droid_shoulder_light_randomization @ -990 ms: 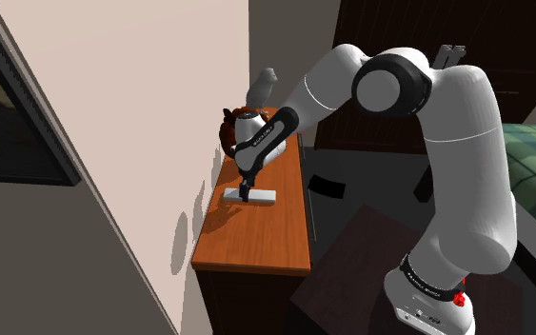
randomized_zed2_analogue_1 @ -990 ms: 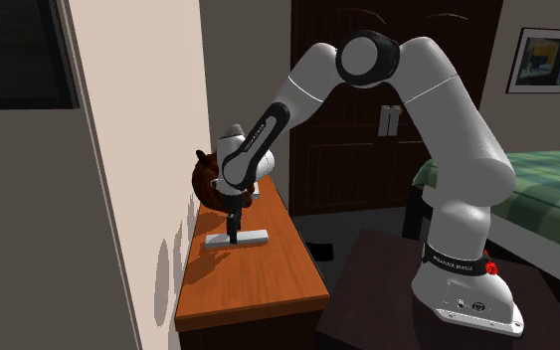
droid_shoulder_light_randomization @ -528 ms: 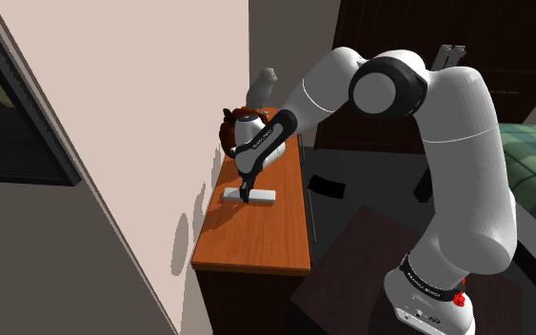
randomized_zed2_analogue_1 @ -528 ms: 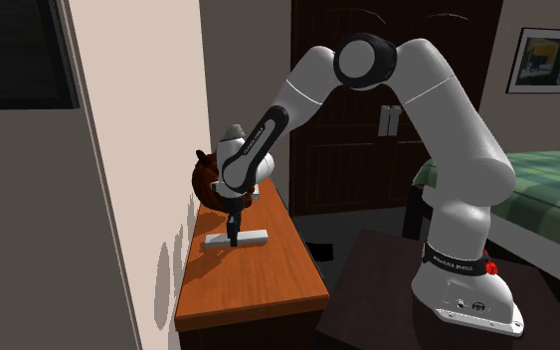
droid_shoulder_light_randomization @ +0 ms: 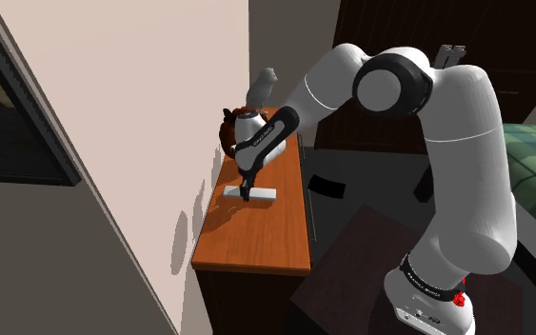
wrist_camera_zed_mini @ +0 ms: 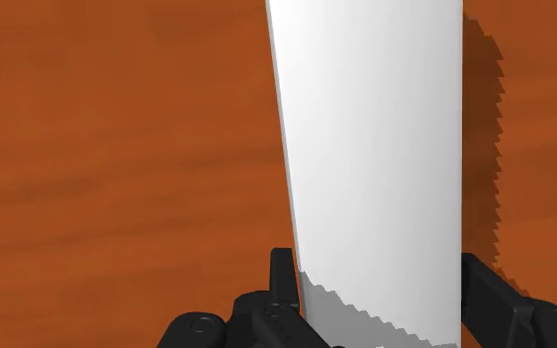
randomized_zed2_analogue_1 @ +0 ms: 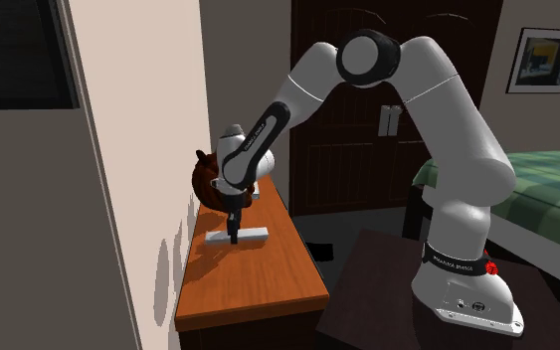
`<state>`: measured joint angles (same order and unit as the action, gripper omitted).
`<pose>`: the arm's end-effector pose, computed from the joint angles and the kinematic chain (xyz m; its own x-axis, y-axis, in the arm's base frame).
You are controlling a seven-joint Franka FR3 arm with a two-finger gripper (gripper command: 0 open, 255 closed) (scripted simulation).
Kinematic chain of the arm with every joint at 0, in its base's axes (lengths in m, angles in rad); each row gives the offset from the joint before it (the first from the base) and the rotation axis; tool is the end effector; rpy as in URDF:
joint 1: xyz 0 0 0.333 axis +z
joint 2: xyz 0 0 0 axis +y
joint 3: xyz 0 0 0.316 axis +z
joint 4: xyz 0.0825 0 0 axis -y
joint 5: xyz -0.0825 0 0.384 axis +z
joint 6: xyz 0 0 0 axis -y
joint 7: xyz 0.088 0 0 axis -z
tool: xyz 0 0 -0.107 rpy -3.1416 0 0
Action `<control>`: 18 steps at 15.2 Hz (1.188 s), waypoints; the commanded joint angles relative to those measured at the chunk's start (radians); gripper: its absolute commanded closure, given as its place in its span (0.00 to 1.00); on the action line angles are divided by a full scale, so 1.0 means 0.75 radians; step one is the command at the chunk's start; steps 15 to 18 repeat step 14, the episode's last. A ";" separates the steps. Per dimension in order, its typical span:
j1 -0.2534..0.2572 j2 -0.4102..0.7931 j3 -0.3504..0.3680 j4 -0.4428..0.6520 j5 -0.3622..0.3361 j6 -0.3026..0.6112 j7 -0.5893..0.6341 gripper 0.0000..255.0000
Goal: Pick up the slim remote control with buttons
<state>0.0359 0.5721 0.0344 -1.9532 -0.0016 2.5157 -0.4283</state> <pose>0.6153 0.0428 0.1807 0.8802 0.4746 -0.0011 0.4745 -0.8800 -0.0200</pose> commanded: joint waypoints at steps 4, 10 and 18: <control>-0.001 -0.069 0.002 -0.007 0.002 -0.061 0.000 1.00; -0.003 -0.149 0.004 -0.008 0.004 -0.141 0.000 1.00; -0.003 -0.176 0.004 -0.006 0.005 -0.170 0.000 1.00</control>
